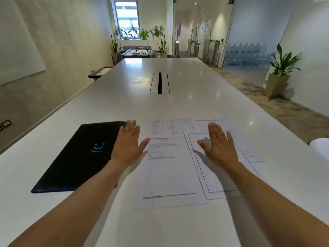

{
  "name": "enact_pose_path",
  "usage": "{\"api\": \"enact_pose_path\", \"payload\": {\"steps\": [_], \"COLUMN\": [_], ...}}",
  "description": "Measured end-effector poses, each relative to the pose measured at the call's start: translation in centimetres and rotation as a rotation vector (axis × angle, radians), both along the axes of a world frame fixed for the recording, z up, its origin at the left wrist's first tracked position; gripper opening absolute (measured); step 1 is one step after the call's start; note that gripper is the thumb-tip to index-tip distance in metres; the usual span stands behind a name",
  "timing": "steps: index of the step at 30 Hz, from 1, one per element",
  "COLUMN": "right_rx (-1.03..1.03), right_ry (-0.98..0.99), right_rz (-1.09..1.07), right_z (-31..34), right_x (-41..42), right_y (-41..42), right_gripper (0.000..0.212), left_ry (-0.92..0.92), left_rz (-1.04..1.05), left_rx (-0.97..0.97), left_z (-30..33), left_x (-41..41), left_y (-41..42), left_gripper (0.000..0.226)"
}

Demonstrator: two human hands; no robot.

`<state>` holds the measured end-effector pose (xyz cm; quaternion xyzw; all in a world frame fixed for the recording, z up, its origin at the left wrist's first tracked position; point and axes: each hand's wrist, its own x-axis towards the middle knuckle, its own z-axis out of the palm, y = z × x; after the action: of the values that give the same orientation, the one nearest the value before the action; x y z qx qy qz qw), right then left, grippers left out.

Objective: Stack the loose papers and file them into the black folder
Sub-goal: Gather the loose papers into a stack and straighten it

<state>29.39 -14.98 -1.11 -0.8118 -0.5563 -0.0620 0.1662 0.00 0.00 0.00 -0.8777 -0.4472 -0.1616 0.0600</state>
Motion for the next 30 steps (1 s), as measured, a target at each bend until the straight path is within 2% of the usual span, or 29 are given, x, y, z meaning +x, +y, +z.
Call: {"api": "enact_pose_path", "payload": {"steps": [5, 9, 12, 14, 19, 21, 26, 28, 30], "right_rx": [-0.122, -0.178, -0.193, -0.199, -0.175, -0.162, -0.162, -0.069, 0.063], "right_ry": [0.045, 0.125, 0.124, 0.121, 0.118, 0.124, 0.150, 0.179, 0.159], "right_rz": [-0.002, -0.017, -0.024, -0.026, -0.016, -0.013, -0.004, -0.038, -0.164], "right_z": [-2.4, -3.1, -3.1, -3.0, -3.1, -3.2, -3.2, -2.7, -2.2], "right_x": [-0.6, -1.0, -1.3, -1.5, -2.5, -2.9, -3.7, -3.7, -3.2], "right_y": [-1.6, -1.9, -1.7, -1.6, -1.1, -0.9, -0.6, -0.6, -0.9], "right_gripper": [0.094, 0.079, 0.071, 0.068, 0.066, 0.066, 0.065, 0.061, 0.054], "left_ry": [0.026, 0.083, 0.062, -0.007, -0.346, -0.416, -0.626, -0.726, -0.816], "left_rz": [0.070, 0.137, 0.222, 0.247, 0.278, 0.291, 0.334, 0.349, 0.324], "left_rx": [-0.144, -0.158, -0.245, -0.315, -0.509, -0.555, -0.661, -0.702, -0.753], "left_z": [-2.9, -2.8, -2.4, -2.3, -1.5, -1.2, -0.7, -0.7, -0.7], "left_x": [-0.2, 0.4, 1.4, 2.0, 3.1, 3.3, 3.3, 2.6, 1.8], "left_y": [-1.1, -2.4, -2.7, -2.9, -2.9, -3.0, -3.5, -3.5, -3.5], "left_gripper": [0.081, 0.074, 0.070, 0.067, 0.053, 0.053, 0.074, 0.084, 0.086]}}
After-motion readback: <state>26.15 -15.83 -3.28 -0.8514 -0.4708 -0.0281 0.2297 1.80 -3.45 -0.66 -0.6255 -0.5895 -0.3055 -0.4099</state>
